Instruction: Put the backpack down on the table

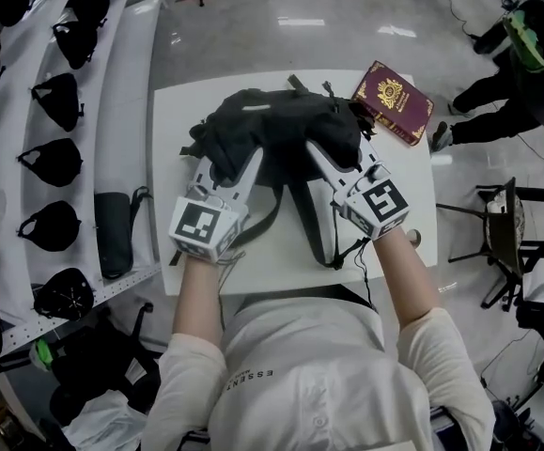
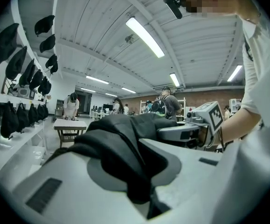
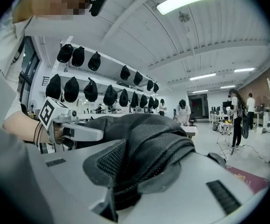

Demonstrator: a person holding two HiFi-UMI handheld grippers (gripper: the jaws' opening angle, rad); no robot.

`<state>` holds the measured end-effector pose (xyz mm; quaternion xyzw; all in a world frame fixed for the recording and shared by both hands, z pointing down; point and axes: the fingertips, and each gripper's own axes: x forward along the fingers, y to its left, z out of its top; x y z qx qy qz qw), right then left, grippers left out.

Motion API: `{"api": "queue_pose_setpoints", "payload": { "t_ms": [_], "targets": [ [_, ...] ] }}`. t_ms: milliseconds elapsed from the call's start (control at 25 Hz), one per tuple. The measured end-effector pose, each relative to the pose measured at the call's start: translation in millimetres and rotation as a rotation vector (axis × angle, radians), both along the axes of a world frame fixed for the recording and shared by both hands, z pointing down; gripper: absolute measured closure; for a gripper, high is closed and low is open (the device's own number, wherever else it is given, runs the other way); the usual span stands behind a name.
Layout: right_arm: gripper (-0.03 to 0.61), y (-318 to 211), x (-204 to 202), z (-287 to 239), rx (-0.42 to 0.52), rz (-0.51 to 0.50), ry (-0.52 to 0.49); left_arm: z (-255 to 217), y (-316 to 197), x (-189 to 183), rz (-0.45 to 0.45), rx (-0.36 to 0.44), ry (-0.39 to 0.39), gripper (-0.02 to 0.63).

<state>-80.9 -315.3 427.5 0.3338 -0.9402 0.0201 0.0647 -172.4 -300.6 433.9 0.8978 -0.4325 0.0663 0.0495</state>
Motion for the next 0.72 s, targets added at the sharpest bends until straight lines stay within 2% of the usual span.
{"api": "queue_pose_setpoints", "payload": {
  "t_ms": [400, 720],
  "targets": [
    [0.482, 45, 10, 19, -0.066, -0.009, -0.065, 19, 47, 6, -0.011, -0.054, 0.043, 0.543],
    [0.474, 80, 18, 35, -0.118, -0.015, -0.078, 36, 85, 11, -0.036, -0.113, 0.074, 0.537]
  ]
}}
